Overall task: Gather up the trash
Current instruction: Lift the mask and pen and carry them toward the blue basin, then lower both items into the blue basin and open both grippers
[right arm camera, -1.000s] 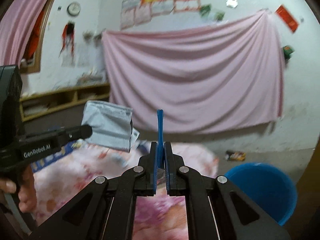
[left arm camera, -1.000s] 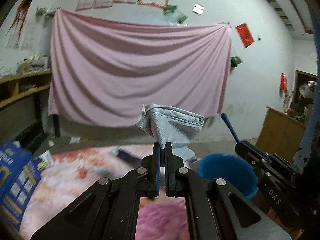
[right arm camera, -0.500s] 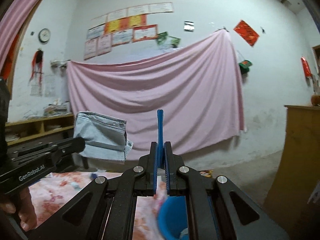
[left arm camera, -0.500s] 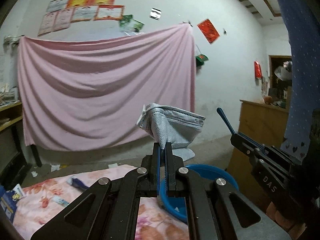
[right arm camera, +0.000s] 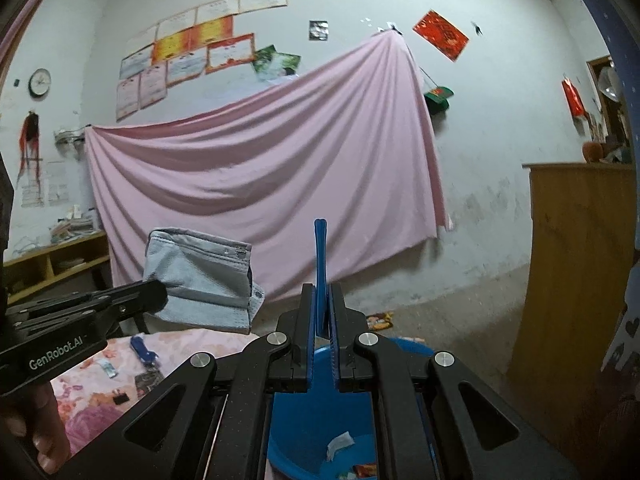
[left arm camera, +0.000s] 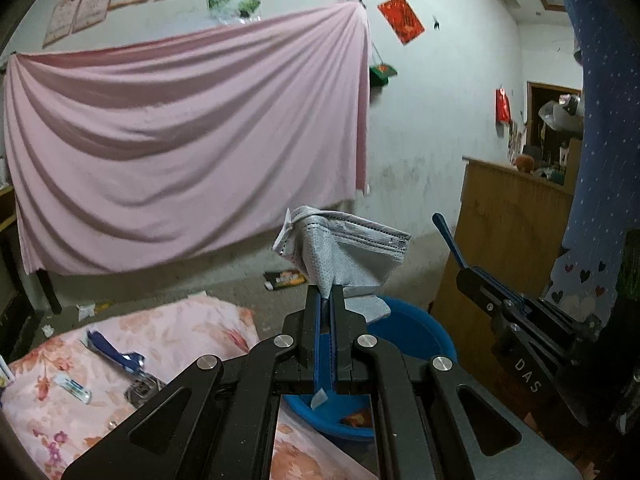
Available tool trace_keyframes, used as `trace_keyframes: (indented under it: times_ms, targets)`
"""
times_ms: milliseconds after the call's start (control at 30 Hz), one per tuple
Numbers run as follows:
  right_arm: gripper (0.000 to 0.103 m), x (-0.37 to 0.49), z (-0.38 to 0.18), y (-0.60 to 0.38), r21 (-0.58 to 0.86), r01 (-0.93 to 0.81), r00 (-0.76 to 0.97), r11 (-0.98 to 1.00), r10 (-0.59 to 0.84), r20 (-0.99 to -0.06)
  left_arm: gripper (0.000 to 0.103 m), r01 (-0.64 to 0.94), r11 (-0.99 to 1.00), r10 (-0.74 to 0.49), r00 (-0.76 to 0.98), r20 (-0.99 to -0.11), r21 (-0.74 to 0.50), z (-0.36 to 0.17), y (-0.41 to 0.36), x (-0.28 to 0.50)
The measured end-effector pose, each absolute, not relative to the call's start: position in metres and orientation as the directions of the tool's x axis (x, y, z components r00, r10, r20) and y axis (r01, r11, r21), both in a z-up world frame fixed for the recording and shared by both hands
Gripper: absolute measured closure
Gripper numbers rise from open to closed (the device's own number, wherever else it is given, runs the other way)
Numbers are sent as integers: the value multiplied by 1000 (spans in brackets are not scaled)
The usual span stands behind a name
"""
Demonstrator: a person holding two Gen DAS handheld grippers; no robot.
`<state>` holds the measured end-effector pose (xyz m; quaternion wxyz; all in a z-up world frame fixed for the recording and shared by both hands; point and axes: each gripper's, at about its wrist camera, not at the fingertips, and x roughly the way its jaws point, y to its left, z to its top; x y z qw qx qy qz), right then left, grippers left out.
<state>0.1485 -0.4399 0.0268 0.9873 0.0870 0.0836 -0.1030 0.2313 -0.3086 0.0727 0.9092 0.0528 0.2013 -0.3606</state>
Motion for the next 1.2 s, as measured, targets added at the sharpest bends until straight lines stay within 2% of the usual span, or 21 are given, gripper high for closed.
trace_keyframes:
  times_ms: [200,367,900,1067,1200]
  targets:
    - [99,159,8,-450,184,243,948,952,-193,-252,101,667,739,-609,596,-523,-101,59,-329,254]
    - [99,169,-9,-457,211,257,928,943,-180,-325,101,657,742,-598,556,-577,-135,49,-336,265]
    - [98,193,-33,-472,235,278,881,932,-150,-448,99,633,749,-580,483,-656,-195,25,-347,289]
    - [97,197,-37,-476,239,290,868,927,-150,-474,89,625,755,-566,467,-679,-199,20,-349,294]
    - [97,197,-40,-478,243,299,861,923,-151,-486,86,619,758,-565,465,-682,-205,19,-347,296]
